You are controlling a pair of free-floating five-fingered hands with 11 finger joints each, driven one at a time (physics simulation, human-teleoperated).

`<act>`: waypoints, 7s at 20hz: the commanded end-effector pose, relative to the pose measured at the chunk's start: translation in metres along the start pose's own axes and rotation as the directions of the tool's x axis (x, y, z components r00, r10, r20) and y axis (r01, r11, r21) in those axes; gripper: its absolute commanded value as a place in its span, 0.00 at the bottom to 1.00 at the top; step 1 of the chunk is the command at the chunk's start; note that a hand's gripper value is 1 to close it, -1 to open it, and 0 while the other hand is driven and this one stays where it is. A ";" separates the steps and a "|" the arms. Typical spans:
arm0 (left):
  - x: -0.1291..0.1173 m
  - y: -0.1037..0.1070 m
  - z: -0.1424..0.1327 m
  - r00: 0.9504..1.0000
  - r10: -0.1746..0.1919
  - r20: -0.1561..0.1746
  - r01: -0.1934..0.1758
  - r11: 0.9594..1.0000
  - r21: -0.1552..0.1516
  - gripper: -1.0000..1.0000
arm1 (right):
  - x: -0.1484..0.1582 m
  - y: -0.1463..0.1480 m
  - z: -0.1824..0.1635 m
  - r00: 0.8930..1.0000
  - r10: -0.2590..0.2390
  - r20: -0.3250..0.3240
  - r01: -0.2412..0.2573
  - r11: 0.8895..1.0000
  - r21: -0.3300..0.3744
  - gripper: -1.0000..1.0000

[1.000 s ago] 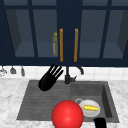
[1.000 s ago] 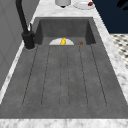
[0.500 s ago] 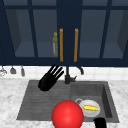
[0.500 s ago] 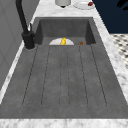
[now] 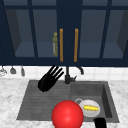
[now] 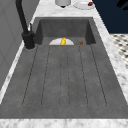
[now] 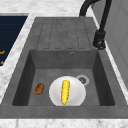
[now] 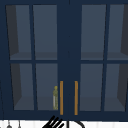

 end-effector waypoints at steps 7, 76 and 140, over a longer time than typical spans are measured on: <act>0.005 0.010 -0.016 0.999 0.018 0.039 -0.016 0.999 -0.047 0.00 | 0.000 0.000 0.000 1.000 0.000 0.000 0.000 1.000 0.000 0.50; -0.116 0.040 0.030 0.969 0.194 0.156 -0.186 0.981 -0.061 0.00 | 0.000 0.000 0.000 1.000 0.000 0.000 0.000 1.000 0.000 0.50; -0.188 -0.041 0.084 0.874 0.146 0.464 -0.025 0.966 -0.256 0.00 | 0.000 0.000 0.000 1.000 0.000 0.000 0.000 1.000 0.000 0.50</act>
